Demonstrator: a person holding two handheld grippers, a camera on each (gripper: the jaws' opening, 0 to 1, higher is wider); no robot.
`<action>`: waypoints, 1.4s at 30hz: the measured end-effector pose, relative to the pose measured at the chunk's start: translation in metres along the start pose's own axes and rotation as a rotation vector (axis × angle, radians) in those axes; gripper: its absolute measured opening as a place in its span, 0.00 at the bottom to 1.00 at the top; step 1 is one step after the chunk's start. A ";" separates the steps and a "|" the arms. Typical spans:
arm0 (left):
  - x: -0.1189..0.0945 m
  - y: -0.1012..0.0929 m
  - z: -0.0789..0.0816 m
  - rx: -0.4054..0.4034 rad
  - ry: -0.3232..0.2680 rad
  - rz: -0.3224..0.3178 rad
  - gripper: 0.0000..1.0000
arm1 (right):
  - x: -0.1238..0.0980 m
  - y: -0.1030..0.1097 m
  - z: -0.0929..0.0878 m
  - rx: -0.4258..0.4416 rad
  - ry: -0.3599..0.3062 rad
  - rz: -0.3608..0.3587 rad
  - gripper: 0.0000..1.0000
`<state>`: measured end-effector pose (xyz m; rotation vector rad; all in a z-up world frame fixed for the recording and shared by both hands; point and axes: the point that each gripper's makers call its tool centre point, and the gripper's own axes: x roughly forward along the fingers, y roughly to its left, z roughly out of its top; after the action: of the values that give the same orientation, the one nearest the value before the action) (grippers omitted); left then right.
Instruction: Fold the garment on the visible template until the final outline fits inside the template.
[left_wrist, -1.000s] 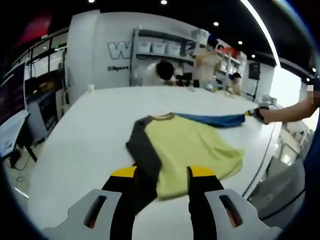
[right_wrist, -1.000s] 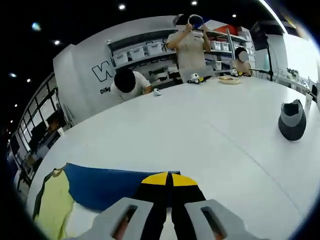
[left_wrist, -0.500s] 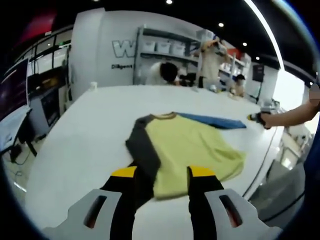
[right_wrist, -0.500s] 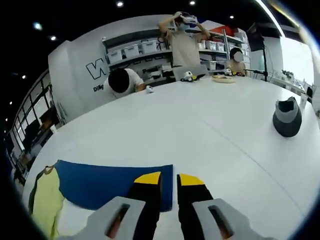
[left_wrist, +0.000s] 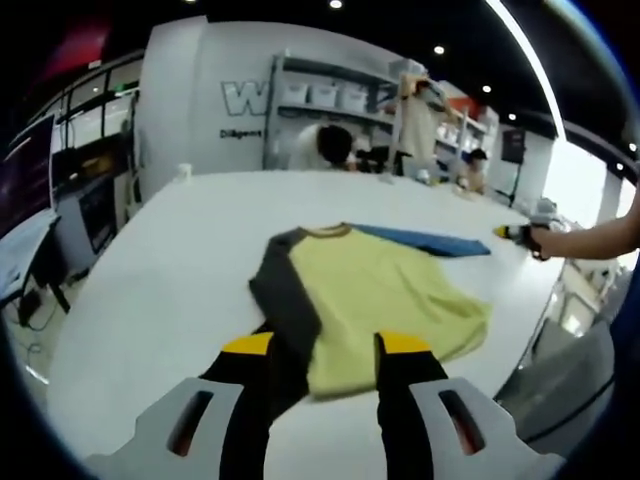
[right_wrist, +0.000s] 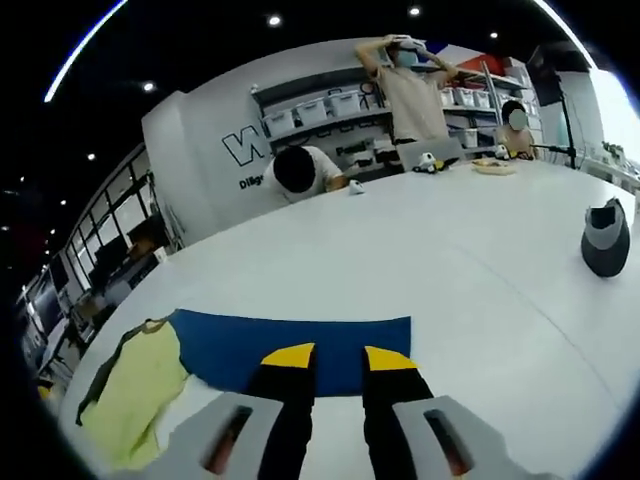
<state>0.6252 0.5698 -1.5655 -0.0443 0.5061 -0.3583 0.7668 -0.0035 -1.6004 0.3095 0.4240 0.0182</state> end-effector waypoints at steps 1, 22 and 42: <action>0.000 0.000 0.000 -0.008 -0.007 -0.008 0.36 | -0.004 0.007 0.000 0.005 -0.006 0.016 0.16; -0.017 0.020 -0.019 -0.023 -0.022 -0.022 0.39 | -0.075 0.132 -0.025 -0.113 0.033 0.455 0.24; -0.022 0.044 -0.061 0.304 0.238 -0.098 0.50 | -0.133 0.204 -0.065 -0.387 0.299 0.827 0.64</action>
<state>0.5923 0.6218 -1.6138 0.2717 0.6812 -0.5367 0.6284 0.1988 -1.5419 0.0797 0.5523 0.9538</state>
